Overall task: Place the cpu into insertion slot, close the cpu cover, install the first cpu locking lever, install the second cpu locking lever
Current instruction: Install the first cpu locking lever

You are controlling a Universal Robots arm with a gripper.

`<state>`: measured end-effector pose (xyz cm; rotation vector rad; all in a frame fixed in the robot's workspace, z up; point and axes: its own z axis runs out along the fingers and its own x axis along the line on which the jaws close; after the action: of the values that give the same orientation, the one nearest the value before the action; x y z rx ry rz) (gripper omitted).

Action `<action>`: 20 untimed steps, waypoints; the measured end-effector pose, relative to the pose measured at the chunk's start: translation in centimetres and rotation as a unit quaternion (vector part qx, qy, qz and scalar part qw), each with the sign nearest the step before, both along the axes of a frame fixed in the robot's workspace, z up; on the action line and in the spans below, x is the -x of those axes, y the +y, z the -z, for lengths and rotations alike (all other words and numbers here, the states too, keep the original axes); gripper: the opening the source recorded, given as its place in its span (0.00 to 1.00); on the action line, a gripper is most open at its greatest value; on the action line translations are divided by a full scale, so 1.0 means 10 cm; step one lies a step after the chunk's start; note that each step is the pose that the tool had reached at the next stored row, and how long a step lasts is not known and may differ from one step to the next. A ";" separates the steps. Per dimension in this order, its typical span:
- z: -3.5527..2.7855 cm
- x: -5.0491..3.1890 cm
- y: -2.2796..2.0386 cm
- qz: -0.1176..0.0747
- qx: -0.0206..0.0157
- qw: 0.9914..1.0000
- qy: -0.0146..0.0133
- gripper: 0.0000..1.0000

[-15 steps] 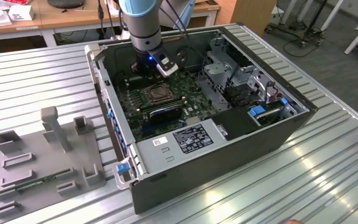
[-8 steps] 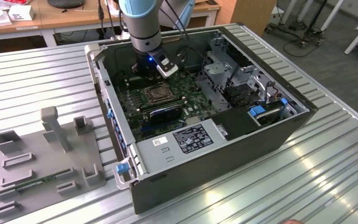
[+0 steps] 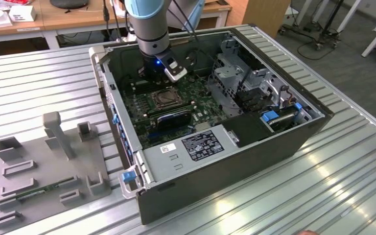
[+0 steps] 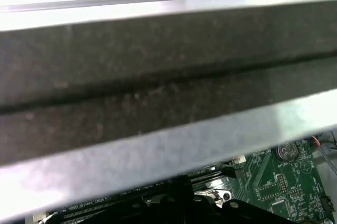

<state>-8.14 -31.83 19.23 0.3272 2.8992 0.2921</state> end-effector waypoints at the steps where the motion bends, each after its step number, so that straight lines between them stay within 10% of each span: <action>1: 0.000 0.000 0.000 0.000 0.000 1.000 0.000 0.11; 20: -0.098 0.000 0.038 0.000 0.001 1.000 0.000 0.11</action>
<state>-8.14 -31.45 20.21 0.3270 2.8994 0.2895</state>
